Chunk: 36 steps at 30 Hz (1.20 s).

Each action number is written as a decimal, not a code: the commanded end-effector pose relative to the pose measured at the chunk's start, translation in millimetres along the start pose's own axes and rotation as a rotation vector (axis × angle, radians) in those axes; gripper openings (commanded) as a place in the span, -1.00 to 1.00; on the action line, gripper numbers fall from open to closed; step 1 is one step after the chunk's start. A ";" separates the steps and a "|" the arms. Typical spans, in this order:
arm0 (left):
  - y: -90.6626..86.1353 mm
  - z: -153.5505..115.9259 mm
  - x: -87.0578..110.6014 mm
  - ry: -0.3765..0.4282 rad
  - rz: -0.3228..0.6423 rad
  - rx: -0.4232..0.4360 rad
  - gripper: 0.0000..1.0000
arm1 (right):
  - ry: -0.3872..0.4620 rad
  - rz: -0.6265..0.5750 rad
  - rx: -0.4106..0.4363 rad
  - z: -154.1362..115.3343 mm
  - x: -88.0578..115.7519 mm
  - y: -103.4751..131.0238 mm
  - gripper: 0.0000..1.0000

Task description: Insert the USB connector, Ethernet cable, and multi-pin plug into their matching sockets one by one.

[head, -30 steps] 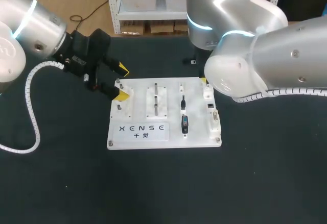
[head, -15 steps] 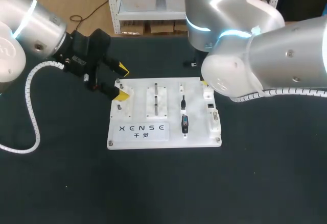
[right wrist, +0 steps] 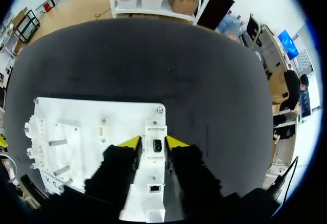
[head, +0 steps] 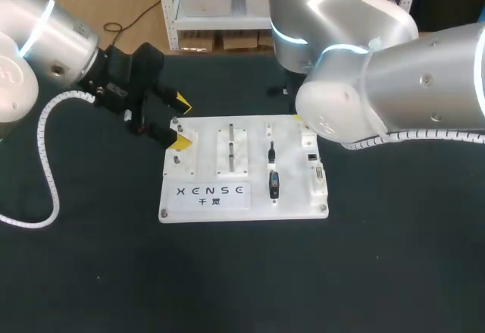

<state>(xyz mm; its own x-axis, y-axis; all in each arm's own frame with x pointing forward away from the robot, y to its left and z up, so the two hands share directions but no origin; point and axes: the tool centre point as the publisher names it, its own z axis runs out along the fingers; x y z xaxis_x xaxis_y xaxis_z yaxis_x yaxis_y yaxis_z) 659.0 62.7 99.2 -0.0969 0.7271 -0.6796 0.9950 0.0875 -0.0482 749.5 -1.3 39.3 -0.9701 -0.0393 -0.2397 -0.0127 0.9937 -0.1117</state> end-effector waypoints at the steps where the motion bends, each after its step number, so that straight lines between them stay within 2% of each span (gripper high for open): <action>1: 1.2 0.3 -0.4 0.004 0.000 0.003 1.00 | -0.053 -0.017 0.005 -26.2 12.5 -0.3 1.00; 7: 1.2 0.3 -0.4 0.004 0.000 0.003 1.00 | -0.048 -0.086 -0.044 -43.9 39.7 24.7 1.00; 11: 1.2 0.3 -0.4 0.004 0.000 0.003 1.00 | -0.017 -0.084 -0.101 -38.2 58.7 38.5 1.00; 19: 1.2 0.3 -0.4 0.004 0.000 0.003 1.00 | 0.027 -0.100 -0.125 -30.4 85.4 58.3 1.00; 27: 1.2 0.3 -0.4 0.004 0.000 0.003 1.00 | 0.057 -0.038 -0.121 -20.3 95.2 61.1 1.00; 32: 1.2 0.3 -0.4 0.004 0.000 0.003 1.00 | 0.104 0.055 -0.147 -14.2 97.0 61.8 1.00; 36: 1.2 0.3 -0.4 0.004 0.000 0.003 1.00 | 0.104 0.060 -0.142 -13.0 97.5 67.3 1.00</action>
<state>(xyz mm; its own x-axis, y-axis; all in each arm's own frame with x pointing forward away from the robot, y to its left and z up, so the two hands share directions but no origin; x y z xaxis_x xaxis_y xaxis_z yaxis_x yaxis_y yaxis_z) 659.0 62.7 99.2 -0.0968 0.7271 -0.6797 0.9950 0.0874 -0.0482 649.9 58.5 22.0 -0.9899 0.0217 -0.1404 0.0155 0.9988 0.0454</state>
